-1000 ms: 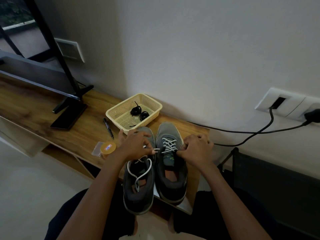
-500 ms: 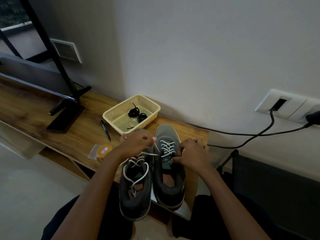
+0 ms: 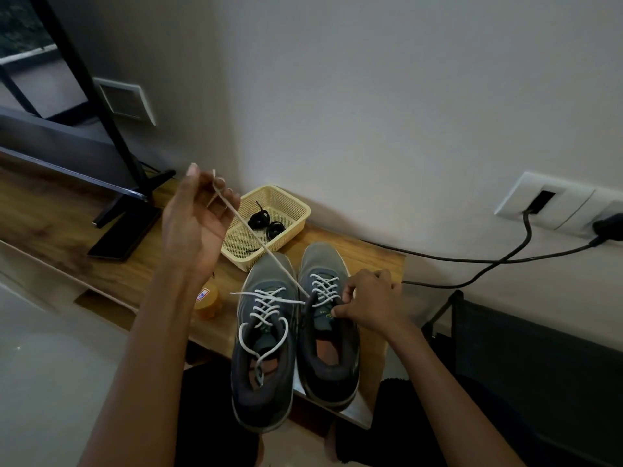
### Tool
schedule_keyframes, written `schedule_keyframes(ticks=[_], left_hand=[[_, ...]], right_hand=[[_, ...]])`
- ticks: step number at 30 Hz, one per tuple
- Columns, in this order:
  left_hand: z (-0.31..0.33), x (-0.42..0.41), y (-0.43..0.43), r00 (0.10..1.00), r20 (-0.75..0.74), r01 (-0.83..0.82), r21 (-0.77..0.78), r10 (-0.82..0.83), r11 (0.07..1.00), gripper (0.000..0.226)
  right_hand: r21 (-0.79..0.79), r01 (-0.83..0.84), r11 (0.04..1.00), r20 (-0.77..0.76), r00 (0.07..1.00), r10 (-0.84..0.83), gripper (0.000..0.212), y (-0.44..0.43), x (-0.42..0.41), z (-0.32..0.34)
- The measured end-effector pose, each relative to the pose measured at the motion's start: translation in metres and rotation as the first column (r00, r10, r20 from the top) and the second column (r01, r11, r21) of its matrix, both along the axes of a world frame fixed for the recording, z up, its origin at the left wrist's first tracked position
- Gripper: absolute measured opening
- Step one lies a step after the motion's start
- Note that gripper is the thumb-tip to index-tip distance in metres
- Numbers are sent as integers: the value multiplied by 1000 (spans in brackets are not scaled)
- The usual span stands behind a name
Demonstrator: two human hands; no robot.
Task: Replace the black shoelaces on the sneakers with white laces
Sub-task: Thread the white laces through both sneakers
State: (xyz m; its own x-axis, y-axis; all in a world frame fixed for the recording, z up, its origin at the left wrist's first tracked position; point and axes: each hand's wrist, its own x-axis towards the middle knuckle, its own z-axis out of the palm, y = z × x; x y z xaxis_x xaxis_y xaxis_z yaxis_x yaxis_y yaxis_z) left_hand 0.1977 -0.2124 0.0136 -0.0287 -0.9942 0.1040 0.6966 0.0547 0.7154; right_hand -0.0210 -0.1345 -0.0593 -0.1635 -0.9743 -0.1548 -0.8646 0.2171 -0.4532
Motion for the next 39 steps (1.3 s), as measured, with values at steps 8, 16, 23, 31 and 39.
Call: schedule_keyframes(ticks=[8,16,23,31,39], left_hand=[[-18,-38,26,650,758,211,-113,-53,971,12],[-79,-78,45,-61,980,427,-147,191,892,10],[-92,-90,60,-177,900,387,-309,399,869,26],[-105,-97,63,-91,912,330,-352,401,876,29],[-112,-102,73,-148,847,271,-461,510,845,42]], right_hand=[[23,101,995,4,995,-101,25,0,-3,-1],[145,207,968,154,961,-229,16,-8,-12,-14],[213,254,943,304,900,-311,7,-16,-15,-27],[223,300,927,326,874,-361,9,-18,-15,-32],[229,272,935,457,818,-350,21,-6,-16,-16]])
